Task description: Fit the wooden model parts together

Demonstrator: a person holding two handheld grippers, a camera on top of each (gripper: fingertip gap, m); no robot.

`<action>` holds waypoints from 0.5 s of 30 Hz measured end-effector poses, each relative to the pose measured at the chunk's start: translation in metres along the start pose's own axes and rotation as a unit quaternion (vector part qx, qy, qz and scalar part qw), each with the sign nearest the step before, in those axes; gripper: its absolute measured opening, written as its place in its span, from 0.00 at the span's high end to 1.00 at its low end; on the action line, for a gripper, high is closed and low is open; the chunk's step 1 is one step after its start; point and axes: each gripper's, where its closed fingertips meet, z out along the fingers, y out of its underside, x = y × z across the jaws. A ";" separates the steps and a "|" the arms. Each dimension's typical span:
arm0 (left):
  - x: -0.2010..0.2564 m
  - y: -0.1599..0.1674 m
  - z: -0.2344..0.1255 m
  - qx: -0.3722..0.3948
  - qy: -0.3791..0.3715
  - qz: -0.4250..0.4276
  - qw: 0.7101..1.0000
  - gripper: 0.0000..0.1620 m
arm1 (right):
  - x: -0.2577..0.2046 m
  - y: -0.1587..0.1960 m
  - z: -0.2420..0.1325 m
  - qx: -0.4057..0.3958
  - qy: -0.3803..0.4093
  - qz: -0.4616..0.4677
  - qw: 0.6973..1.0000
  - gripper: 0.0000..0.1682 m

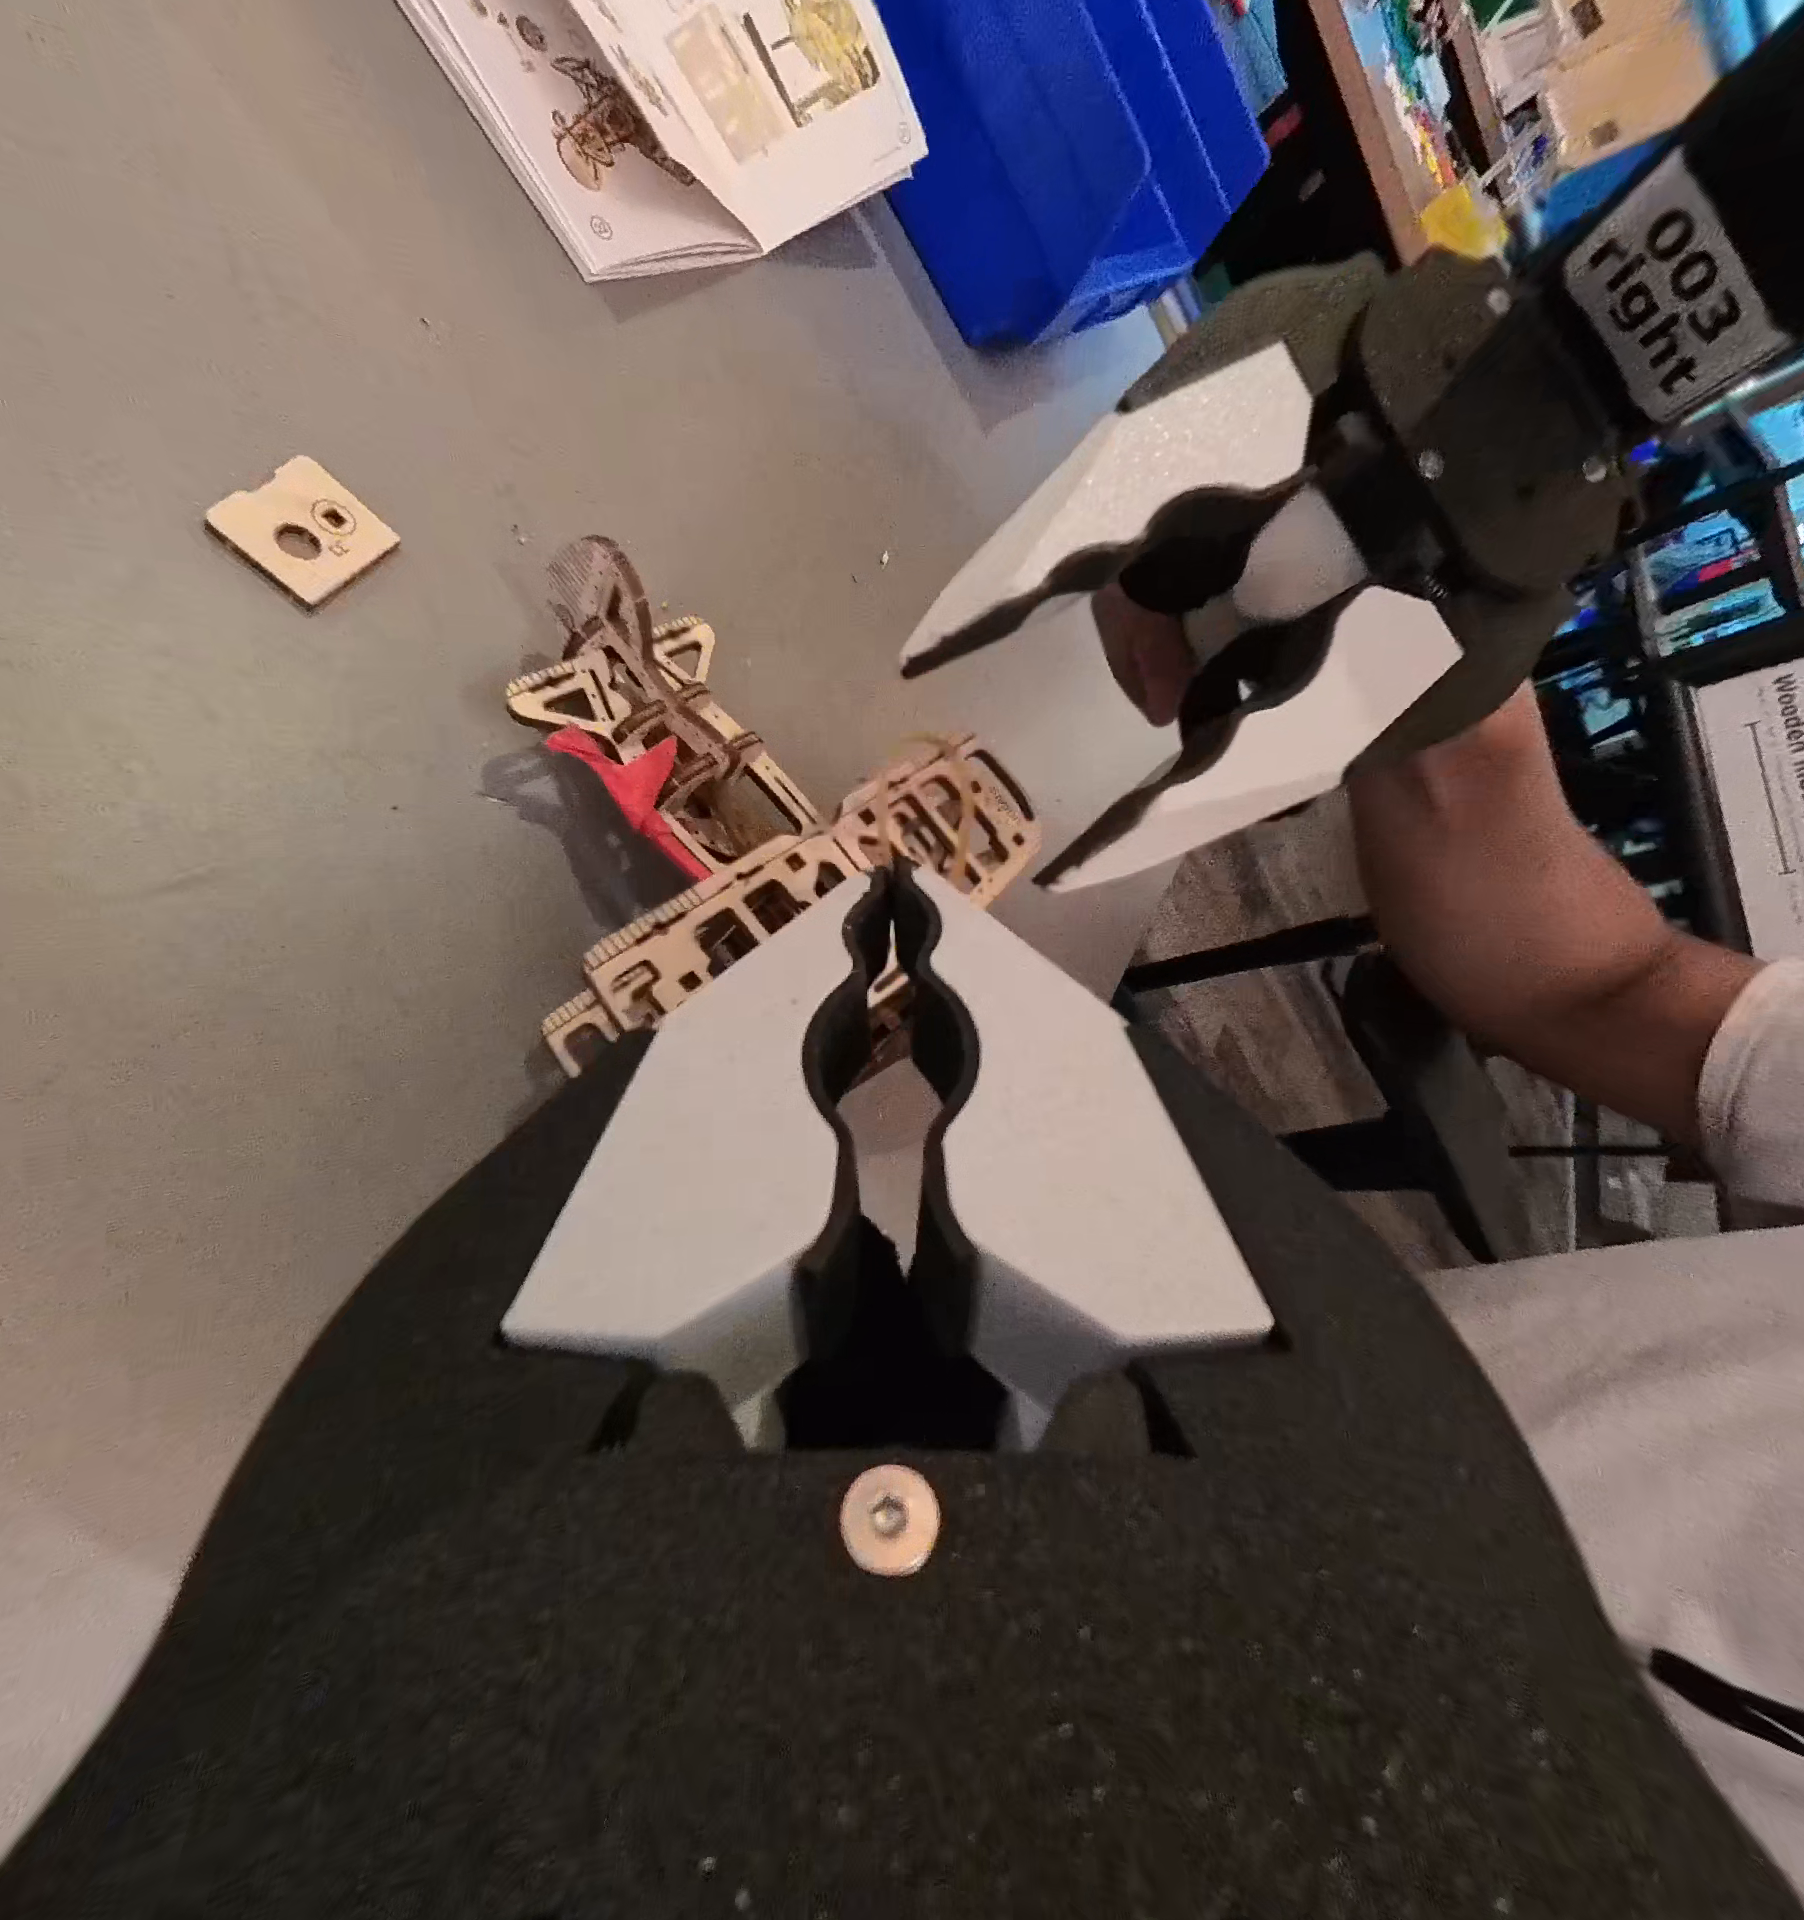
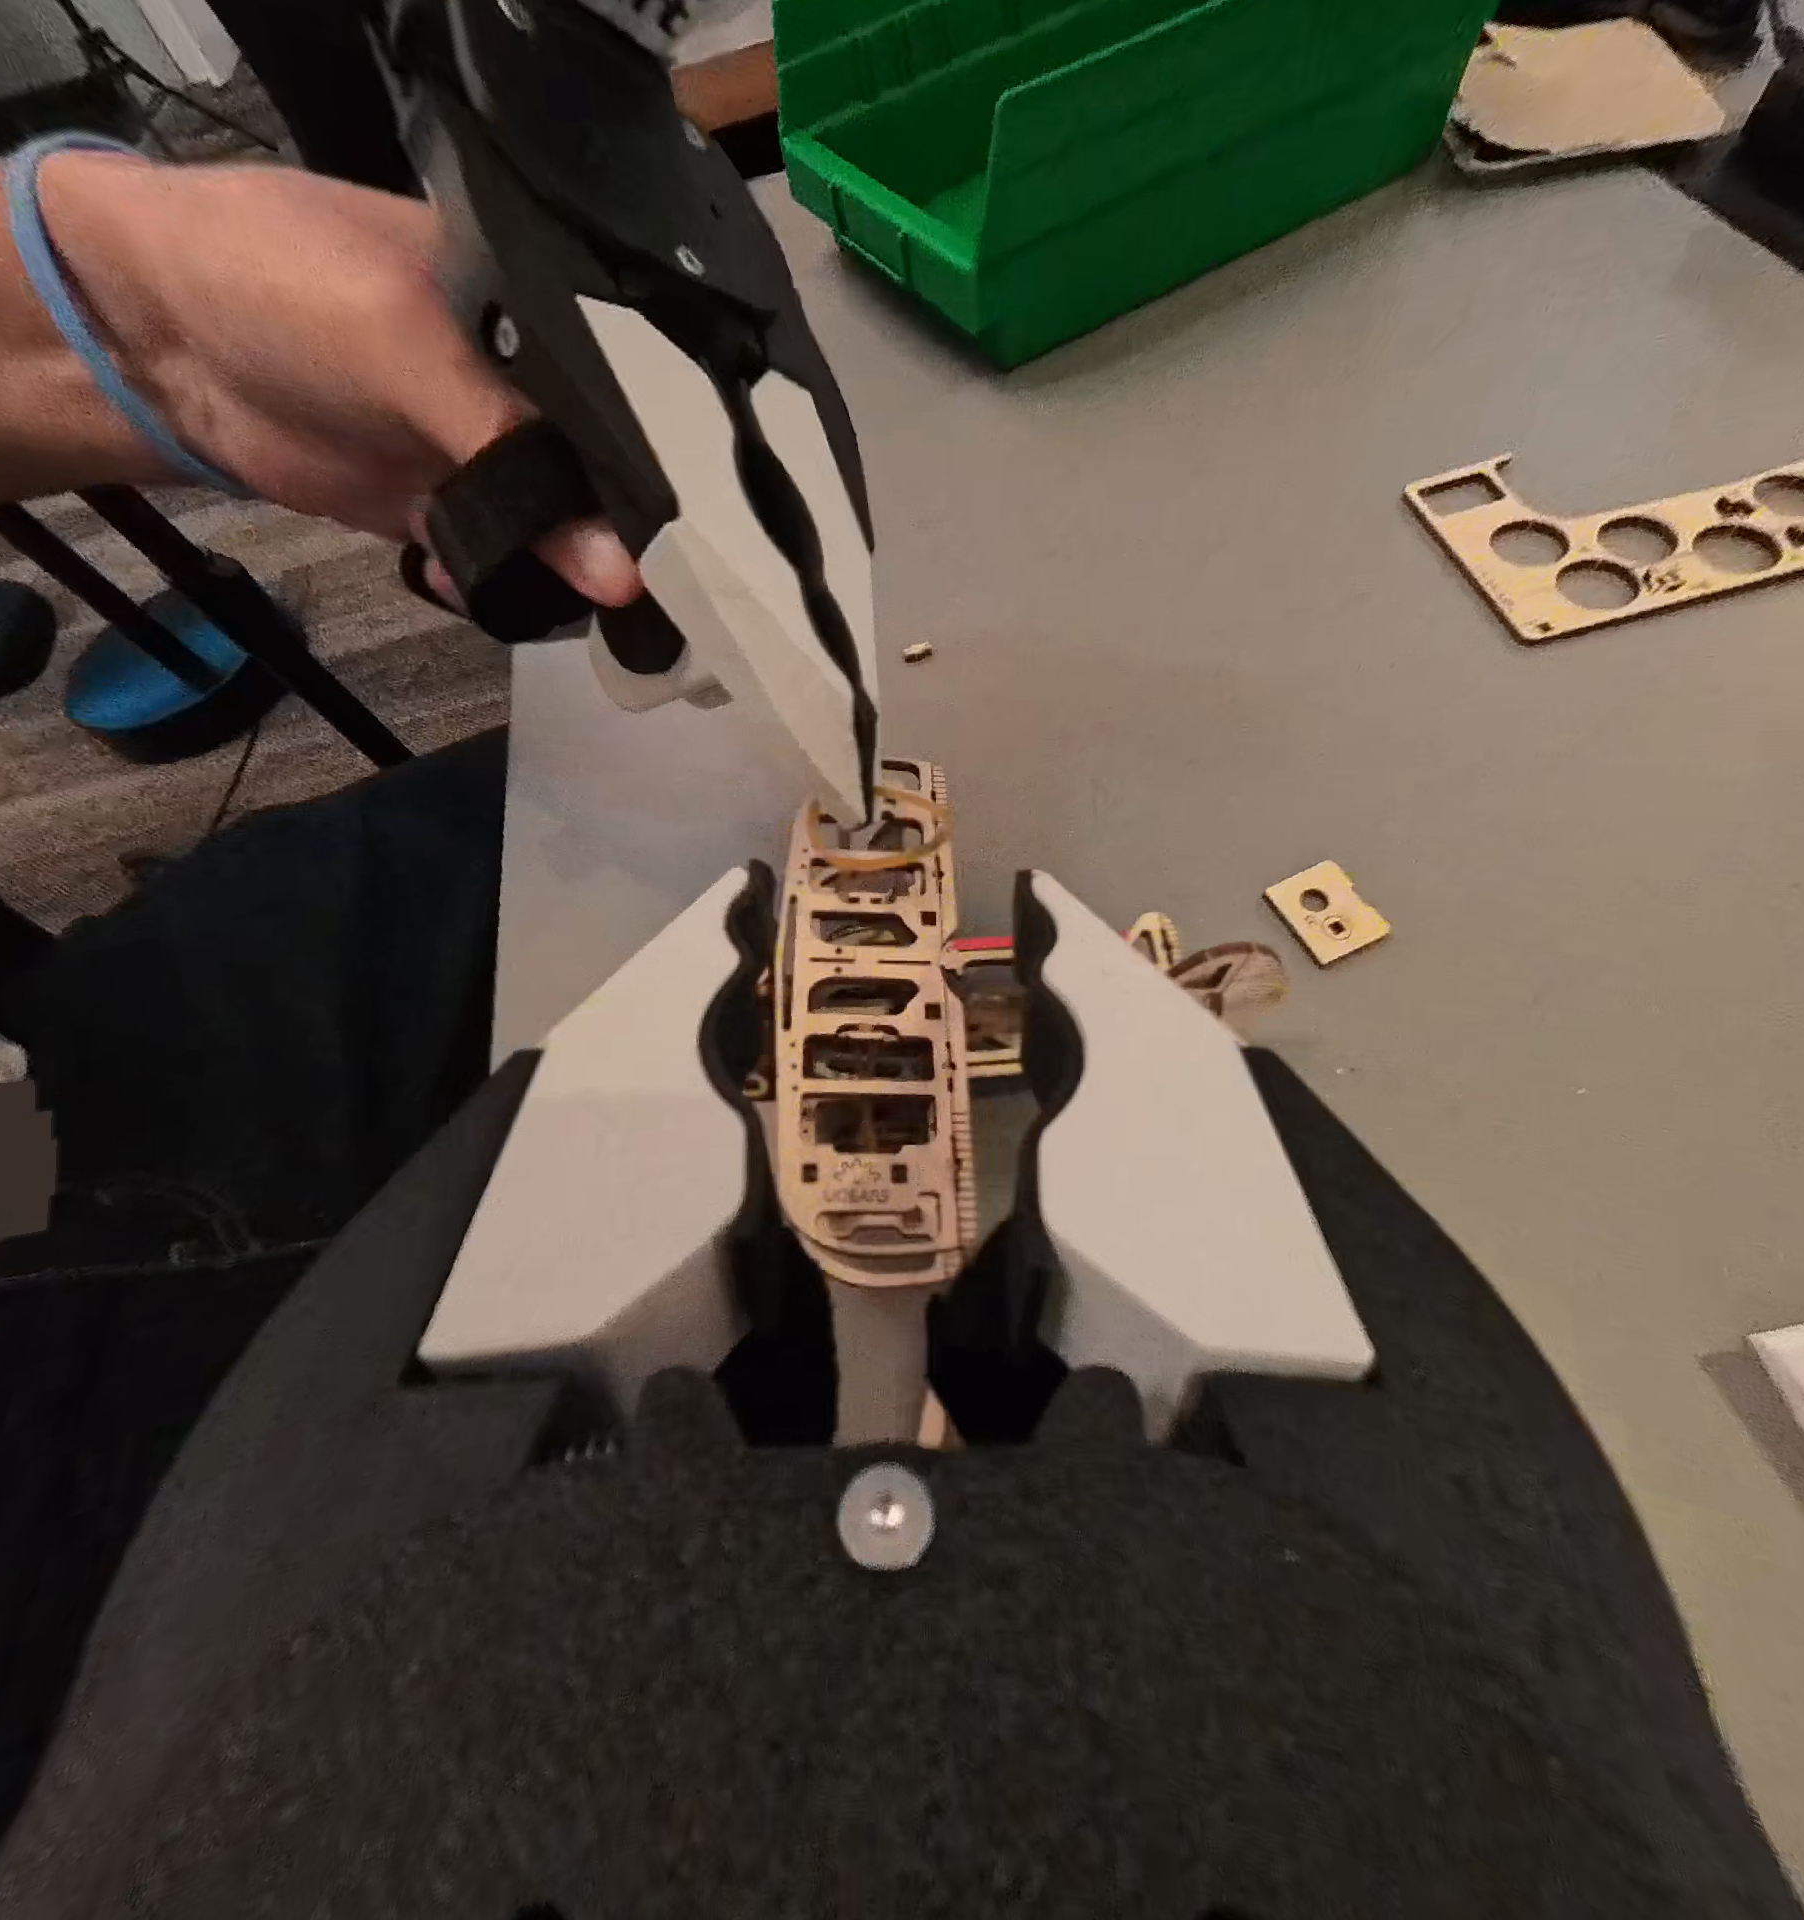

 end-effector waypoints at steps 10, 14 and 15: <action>-0.016 0.008 -0.002 -0.017 -0.044 -0.047 0.998 1.00 | -0.004 0.006 0.006 -0.035 -0.111 -0.055 0.992 0.76; -0.020 0.009 -0.001 -0.056 -0.092 0.003 0.994 1.00 | -0.005 0.004 0.004 -0.010 -0.105 -0.078 0.991 0.81; -0.021 0.010 -0.001 -0.070 -0.105 0.021 0.992 1.00 | -0.005 0.003 0.004 -0.003 -0.103 -0.080 0.991 0.82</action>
